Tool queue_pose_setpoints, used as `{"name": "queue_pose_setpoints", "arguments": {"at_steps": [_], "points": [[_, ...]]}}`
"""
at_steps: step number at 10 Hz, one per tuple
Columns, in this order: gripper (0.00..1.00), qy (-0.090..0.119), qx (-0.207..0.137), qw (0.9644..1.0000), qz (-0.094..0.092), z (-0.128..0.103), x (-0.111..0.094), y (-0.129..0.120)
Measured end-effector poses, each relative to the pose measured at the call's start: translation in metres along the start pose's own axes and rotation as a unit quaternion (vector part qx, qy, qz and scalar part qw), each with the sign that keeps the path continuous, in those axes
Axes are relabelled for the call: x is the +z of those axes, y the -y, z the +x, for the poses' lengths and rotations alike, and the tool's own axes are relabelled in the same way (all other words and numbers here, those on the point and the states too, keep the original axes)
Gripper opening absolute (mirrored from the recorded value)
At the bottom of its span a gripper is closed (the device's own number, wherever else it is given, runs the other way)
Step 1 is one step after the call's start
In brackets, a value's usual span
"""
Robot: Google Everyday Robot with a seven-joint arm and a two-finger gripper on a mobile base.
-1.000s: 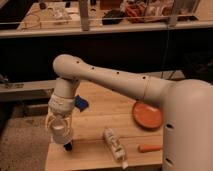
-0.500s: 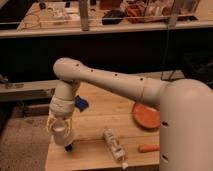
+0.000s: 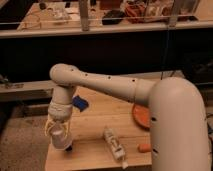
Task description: Place the ceramic cup over the eraser
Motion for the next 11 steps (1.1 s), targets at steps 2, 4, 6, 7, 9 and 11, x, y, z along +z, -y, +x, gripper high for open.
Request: {"name": "queue_pose_setpoints", "arguments": {"at_steps": [2,4,6,7,9,11], "points": [[0.80,-0.004,0.001,1.0000,-0.002,0.001,0.001,0.000],[0.80,-0.007,0.002,1.0000,-0.005,0.001,0.001,0.001],[0.80,-0.013,0.007,0.9999,-0.007,0.001,0.000,0.000],[0.80,-0.022,0.011,0.9997,-0.004,0.000,-0.004,-0.004],[0.80,-0.046,0.015,0.9988,0.004,-0.004,-0.014,-0.011],[0.80,-0.058,0.019,0.9980,0.011,-0.005,-0.019,-0.015]]}}
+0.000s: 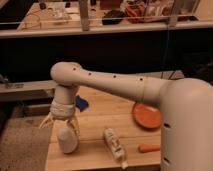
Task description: Place the ceramic cup over the eraser
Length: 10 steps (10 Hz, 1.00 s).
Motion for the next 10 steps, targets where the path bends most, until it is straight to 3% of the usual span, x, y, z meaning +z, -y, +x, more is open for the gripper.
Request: {"name": "queue_pose_setpoints", "arguments": {"at_steps": [10], "points": [[0.80,0.001,-0.002,1.0000,0.000,-0.0010,0.0007,0.0026]]}}
